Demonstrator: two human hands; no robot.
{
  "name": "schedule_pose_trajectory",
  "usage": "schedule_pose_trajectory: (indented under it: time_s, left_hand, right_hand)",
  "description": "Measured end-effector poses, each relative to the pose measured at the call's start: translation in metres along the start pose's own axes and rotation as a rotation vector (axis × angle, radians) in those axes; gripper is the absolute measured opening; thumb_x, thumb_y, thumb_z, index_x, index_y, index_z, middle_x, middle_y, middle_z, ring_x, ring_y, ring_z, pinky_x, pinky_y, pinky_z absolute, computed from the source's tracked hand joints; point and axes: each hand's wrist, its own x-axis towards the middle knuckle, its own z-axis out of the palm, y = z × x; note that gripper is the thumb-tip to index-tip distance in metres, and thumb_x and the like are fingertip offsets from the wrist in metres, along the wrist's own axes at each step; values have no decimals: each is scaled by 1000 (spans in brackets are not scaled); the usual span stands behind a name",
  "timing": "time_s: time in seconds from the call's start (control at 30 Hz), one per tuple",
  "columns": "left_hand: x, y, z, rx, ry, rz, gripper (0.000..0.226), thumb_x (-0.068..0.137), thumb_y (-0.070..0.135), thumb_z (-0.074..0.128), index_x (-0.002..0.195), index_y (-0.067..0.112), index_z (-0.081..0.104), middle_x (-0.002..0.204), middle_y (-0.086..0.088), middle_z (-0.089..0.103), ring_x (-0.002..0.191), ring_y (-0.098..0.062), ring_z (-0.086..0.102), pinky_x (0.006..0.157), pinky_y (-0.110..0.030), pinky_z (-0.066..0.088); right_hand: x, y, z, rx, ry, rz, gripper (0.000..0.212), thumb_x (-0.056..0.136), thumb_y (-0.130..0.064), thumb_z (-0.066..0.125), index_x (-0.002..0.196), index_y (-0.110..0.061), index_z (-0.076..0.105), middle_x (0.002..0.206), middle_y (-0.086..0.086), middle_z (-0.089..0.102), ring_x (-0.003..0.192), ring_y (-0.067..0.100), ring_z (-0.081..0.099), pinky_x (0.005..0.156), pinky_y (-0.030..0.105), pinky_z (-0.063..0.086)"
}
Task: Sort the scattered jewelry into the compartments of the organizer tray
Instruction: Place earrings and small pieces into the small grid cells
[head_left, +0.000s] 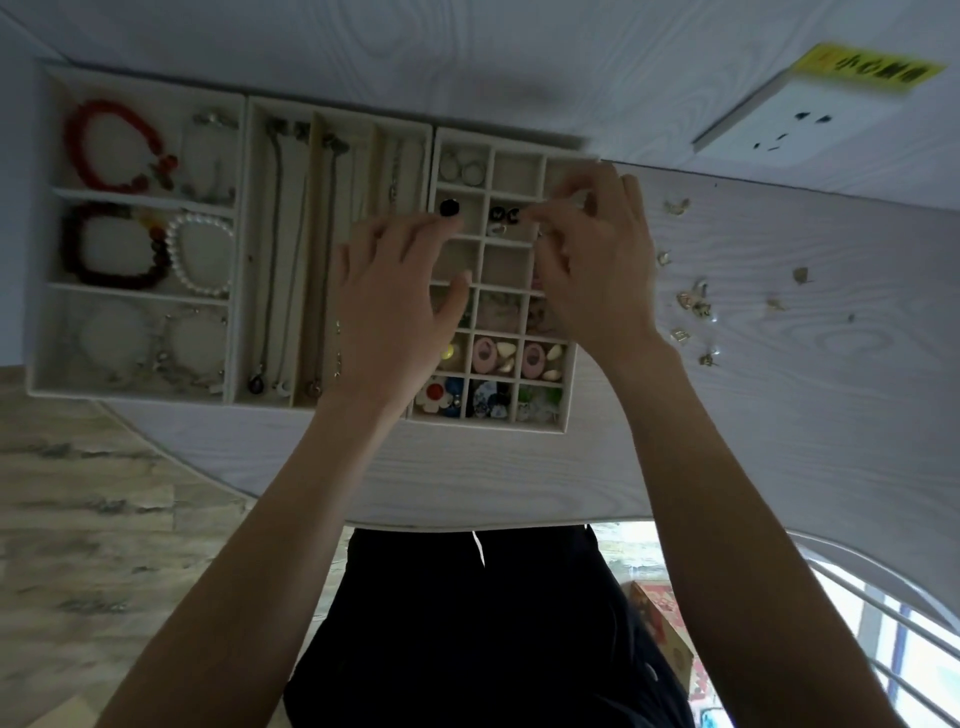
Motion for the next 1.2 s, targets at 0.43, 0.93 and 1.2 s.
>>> schedule_pose_trajectory:
  time_s: [0.43, 0.93, 1.2]
  left_hand:
    - [0, 29, 13, 144, -219, 211, 51, 88, 41, 59, 133, 19, 51, 133, -6, 50, 122, -31, 42, 100, -46, 35]
    - [3, 71, 37, 130, -287, 353, 66, 83, 49, 64, 135, 11, 49, 136, -13, 48, 125, -31, 37, 107, -47, 28]
    - [-1, 72, 37, 184, -251, 342, 59, 86, 45, 48, 135, 12, 50, 135, -10, 48, 123, -30, 40, 102, -47, 33]
  right_hand:
    - [-102, 83, -59, -143, -68, 677, 38, 83, -21, 66, 120, -15, 62, 119, 16, 52, 103, 35, 51, 82, 35, 40]
    - [-119, 104, -54, 149, 121, 639, 39, 75, -3, 64, 113, -8, 65, 110, 14, 55, 87, 28, 60, 74, 40, 53]
    - [-112, 90, -45, 171, 34, 596, 39, 70, -26, 78, 106, -14, 67, 100, 7, 59, 90, 26, 57, 71, 27, 42]
